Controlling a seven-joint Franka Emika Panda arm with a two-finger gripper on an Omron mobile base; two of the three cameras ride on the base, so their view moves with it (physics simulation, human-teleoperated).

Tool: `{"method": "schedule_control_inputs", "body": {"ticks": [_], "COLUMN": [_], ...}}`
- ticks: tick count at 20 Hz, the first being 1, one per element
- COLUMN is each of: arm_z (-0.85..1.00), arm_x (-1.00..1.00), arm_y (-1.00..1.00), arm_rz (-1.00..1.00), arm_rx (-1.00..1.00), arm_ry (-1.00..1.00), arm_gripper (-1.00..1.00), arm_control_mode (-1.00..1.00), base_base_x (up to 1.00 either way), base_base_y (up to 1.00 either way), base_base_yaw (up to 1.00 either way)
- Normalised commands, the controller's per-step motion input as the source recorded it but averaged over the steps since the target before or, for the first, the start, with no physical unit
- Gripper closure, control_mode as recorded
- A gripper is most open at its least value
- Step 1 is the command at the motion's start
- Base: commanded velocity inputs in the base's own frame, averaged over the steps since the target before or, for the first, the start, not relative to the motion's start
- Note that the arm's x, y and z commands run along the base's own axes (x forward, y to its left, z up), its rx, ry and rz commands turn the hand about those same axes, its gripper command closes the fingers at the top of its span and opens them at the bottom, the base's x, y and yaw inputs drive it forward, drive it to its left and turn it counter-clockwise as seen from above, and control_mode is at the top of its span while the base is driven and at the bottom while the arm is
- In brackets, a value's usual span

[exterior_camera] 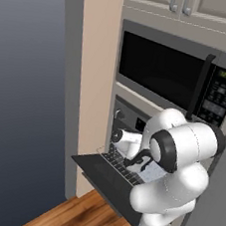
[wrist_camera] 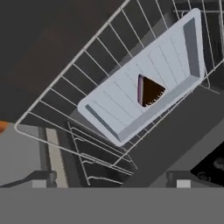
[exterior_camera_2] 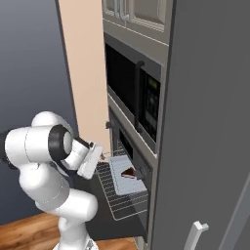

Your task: Take the baked cake out of the oven and place it on the plate for cooling. Then close the oven door.

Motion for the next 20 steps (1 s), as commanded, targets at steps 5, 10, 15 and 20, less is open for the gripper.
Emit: {"method": "schedule_control_inputs", "body": {"ticks": [5, 10, 15, 20], "arm_z": [-0.17, -0.19, -0.31, -0.46], "arm_x": [0.27, 0.16, 0.13, 0.21], "arm_y": [-0.21, -0.12, -0.11, -0.24], "arm_rz": [0.24, 0.21, 0.16, 0.10], "arm_rx": [-0.21, -0.15, -0.01, 0.00], "arm_ry": [0.28, 0.16, 0.04, 0.00], "arm_gripper": [-1.00, -1.00, -1.00, -1.00], "arm_control_mode": [-1.00, -1.00, -1.00, -1.00], "base_base_x": [0.00, 0.00, 0.00, 0.00], "base_base_y": [0.00, 0.00, 0.00, 0.00], "base_base_yaw": [0.00, 0.00, 0.00, 0.00]}}
